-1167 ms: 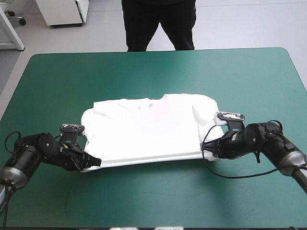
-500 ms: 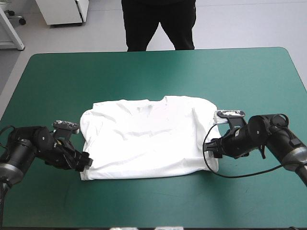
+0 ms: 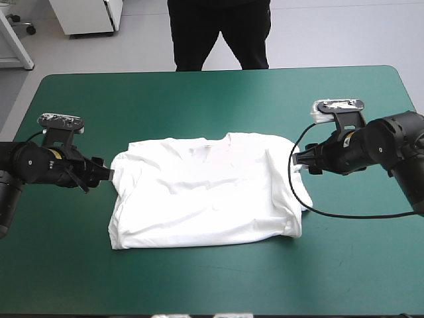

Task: Fold the cloth

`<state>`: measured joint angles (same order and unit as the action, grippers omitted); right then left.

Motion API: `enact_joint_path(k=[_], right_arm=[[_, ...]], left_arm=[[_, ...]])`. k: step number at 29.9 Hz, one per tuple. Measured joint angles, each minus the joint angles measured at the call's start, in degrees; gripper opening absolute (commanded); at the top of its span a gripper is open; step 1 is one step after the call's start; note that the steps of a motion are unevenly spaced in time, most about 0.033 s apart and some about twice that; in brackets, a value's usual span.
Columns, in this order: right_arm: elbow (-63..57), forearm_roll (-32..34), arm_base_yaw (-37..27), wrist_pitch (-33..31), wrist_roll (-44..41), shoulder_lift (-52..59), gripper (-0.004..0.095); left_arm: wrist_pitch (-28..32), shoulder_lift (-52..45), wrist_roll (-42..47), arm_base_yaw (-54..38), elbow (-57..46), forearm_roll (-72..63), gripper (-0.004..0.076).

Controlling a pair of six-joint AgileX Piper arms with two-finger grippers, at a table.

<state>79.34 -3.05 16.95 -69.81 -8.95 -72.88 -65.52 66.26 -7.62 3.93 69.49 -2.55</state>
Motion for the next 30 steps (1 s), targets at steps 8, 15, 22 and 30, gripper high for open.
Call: enact_joint_path(k=[8,15,22,30], right_arm=[[0.2,2.4,0.0,-1.4,-2.5,-6.5,0.0515],[-2.0,2.4,0.0,2.5,-2.7,-16.6,0.0519],[-8.7,1.2,0.0,8.8,-4.5,-19.6,0.0519],[-15.8,0.1,0.0,13.9,-5.6,-19.6,0.0513]], left_arm=[[-0.4,0.0,0.2,0.0,0.1,0.0,0.0490],[-0.5,0.0,0.2,0.0,0.1,0.0,0.0490],[-0.5,0.0,0.2,0.0,0.1,0.0,0.0490],[-0.5,0.0,0.2,0.0,0.1,0.0,0.0490]])
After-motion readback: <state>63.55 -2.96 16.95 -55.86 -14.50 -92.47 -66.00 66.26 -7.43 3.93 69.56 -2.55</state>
